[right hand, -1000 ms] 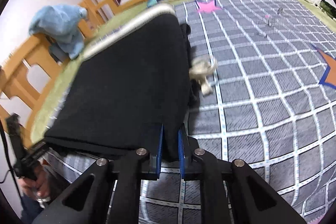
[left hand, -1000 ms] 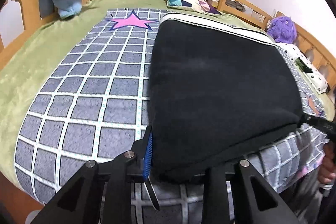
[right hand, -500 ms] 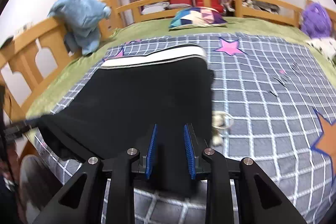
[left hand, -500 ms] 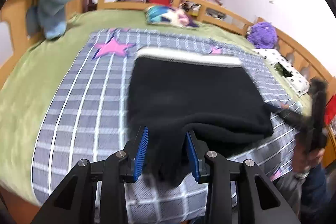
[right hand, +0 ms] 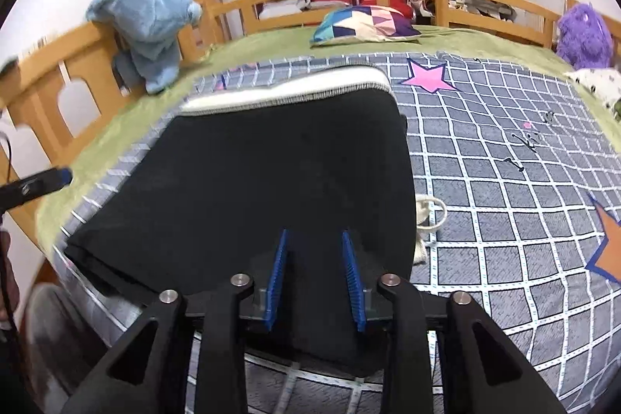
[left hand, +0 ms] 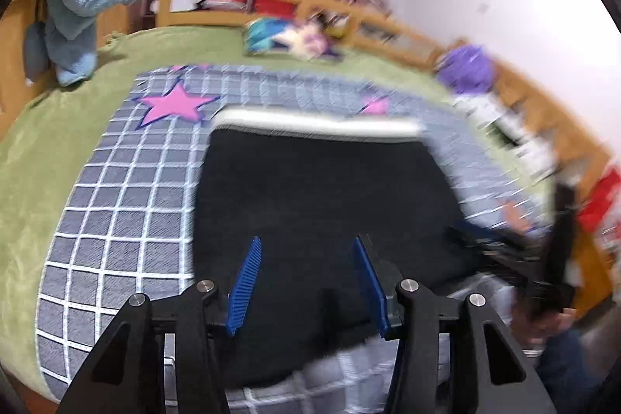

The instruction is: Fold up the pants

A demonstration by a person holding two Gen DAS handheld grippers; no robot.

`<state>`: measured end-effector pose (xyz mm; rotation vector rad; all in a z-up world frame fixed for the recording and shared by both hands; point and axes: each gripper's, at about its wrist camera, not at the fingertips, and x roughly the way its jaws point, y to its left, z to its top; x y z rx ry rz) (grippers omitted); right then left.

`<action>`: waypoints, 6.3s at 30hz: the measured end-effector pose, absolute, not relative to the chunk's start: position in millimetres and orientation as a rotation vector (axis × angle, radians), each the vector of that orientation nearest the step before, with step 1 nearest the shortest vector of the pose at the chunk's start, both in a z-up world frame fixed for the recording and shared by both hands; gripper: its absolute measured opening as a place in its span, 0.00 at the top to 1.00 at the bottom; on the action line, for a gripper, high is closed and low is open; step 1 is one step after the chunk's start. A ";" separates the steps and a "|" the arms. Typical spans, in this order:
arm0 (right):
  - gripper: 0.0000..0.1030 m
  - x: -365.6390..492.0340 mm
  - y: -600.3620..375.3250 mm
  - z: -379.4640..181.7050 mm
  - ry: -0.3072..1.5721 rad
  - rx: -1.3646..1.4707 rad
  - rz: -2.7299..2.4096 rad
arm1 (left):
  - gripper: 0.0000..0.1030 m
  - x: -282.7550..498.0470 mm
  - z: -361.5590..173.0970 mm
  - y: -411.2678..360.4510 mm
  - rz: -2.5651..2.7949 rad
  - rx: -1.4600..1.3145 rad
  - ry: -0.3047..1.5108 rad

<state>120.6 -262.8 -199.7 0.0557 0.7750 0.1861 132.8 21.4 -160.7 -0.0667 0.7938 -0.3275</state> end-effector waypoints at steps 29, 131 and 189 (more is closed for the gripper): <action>0.82 287.6 -297.6 -188.0 0.814 0.021 0.202 | 0.48 297.8 -150.7 12.0 -0.268 -0.129 0.814; 0.04 -22.6 -278.5 -58.9 0.683 0.024 -0.078 | 0.19 1.7 -54.3 -27.8 -0.120 -0.011 0.731; 0.03 -53.9 -263.8 -35.8 0.631 0.016 -0.121 | 0.18 -10.6 -47.1 -12.0 -0.114 -0.050 0.712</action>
